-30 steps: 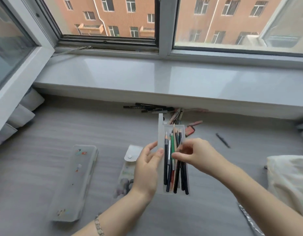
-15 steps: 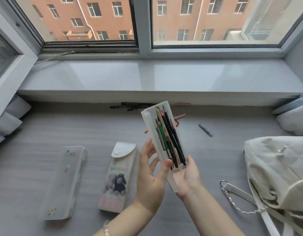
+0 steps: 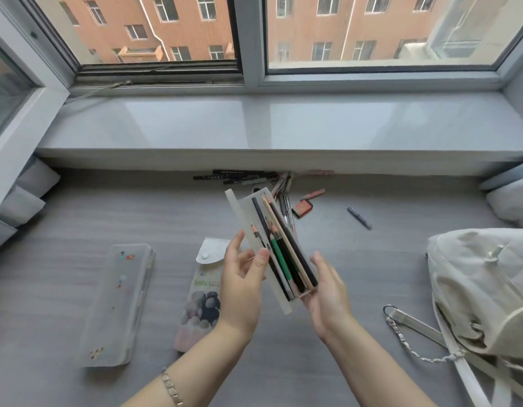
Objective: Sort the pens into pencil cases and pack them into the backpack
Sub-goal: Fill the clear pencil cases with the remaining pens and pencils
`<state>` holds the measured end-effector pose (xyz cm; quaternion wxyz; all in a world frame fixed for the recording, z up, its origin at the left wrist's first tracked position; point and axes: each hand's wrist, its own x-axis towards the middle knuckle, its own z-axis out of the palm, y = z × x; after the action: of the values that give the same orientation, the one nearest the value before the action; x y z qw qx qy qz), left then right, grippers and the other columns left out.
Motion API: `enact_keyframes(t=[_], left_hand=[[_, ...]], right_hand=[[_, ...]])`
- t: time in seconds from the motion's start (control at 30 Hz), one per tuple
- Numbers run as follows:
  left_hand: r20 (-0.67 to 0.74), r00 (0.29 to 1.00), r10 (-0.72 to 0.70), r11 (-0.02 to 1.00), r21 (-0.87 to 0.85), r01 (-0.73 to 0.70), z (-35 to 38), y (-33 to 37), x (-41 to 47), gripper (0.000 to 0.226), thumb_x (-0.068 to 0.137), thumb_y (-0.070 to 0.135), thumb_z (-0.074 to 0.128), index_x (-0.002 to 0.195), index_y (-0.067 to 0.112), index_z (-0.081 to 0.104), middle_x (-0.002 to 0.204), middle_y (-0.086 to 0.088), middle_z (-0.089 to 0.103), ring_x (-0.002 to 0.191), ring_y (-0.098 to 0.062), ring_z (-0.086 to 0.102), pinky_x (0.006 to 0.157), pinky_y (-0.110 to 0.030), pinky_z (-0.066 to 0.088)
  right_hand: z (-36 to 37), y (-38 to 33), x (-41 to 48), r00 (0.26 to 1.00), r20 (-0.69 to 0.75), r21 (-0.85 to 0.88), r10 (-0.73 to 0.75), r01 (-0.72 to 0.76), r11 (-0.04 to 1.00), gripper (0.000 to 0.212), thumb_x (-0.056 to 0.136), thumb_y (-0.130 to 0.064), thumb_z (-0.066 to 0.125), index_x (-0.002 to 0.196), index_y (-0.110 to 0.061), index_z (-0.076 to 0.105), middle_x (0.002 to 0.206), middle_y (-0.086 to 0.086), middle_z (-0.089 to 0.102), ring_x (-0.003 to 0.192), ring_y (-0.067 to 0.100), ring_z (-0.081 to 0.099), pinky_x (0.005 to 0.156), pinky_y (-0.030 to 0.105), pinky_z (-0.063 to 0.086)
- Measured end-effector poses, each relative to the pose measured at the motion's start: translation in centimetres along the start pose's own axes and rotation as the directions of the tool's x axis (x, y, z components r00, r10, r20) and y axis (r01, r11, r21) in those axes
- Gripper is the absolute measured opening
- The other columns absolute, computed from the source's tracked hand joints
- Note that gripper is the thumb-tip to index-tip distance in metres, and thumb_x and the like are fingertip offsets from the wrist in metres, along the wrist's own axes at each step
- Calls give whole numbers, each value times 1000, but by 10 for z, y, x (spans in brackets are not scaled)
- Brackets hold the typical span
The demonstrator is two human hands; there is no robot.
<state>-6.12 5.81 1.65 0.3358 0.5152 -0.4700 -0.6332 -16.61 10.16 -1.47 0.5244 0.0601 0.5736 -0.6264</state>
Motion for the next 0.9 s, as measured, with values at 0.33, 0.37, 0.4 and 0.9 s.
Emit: enact_keyframes(t=[0.33, 0.37, 0.4, 0.9], left_hand=[[147, 976, -162, 987, 3, 163, -7, 8, 0, 36, 90, 20, 54, 125, 29, 52, 97, 5, 71, 107, -16, 62, 95, -49, 47], [144, 977, -157, 988, 27, 155, -8, 7, 0, 33, 90, 20, 54, 121, 31, 53, 93, 8, 71, 103, -11, 63, 90, -42, 50], [129, 980, -154, 987, 71, 146, -8, 7, 0, 31, 90, 22, 55, 118, 35, 52, 92, 10, 70, 98, -4, 62, 86, -35, 50], [292, 908, 301, 2, 952, -307, 4, -18, -7, 76, 39, 61, 80, 106, 27, 68, 79, -8, 62, 67, -23, 63, 44, -26, 49]], right_hand=[[-15, -9, 7, 835, 423, -645, -353, 551, 530, 38, 86, -25, 62, 119, -39, 53, 123, -14, 60, 115, -2, 52, 104, 32, 43], [-14, -8, 5, 839, 412, -634, -356, 545, 549, 36, 87, -30, 60, 120, -40, 53, 122, -12, 61, 114, -1, 54, 103, 33, 43], [-13, -7, 2, 853, 400, -616, -336, 522, 591, 37, 87, -38, 55, 123, -40, 50, 120, -10, 63, 110, 1, 57, 100, 33, 45], [-5, -7, -20, 931, 357, -445, -74, 240, 863, 32, 95, -3, 44, 67, -16, 53, 36, -11, 53, 34, -2, 50, 39, 12, 43]])
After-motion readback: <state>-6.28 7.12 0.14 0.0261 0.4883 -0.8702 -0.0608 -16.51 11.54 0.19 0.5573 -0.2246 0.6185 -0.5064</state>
